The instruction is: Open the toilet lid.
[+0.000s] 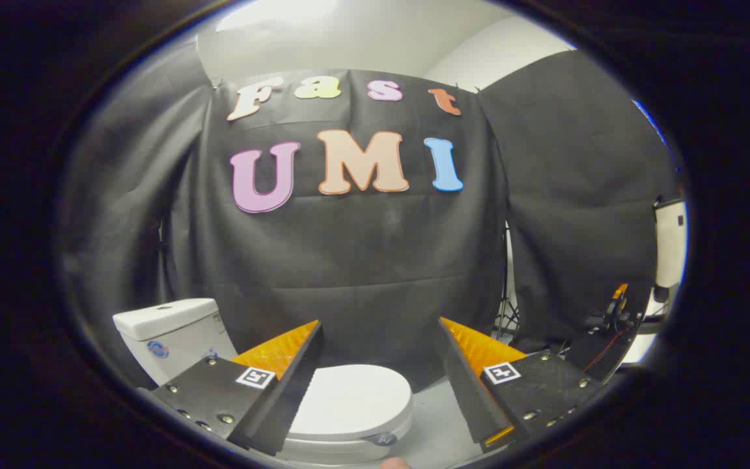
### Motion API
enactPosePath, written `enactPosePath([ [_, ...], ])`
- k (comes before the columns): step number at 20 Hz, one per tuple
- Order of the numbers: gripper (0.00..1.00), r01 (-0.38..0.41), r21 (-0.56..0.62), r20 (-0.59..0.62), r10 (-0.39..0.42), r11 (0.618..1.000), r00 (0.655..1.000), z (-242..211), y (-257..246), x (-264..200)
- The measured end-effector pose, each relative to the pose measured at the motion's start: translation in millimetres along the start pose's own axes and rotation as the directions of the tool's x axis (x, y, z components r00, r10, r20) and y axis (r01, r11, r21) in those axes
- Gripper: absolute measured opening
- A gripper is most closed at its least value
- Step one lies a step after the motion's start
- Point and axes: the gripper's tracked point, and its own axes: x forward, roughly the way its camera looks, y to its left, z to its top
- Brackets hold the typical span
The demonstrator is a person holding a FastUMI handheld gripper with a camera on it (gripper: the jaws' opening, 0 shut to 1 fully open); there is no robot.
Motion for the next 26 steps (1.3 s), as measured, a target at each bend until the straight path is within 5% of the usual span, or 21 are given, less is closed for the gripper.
enactPosePath([
  [7, 1.0, -0.063, -0.08, 0.021, 0.064, 0.995, 0.998, 1.4, 40.9, -7.7],
  [16, 1.0, -0.103, -0.032, 0.012, 0.104, 0.994, 0.995, -3.1, 69.5, -7.7],
  [26, 1.0, -0.07, -0.03, 0.022, 0.07, 0.997, 0.997, 9.9, 46.8, -5.2],
])
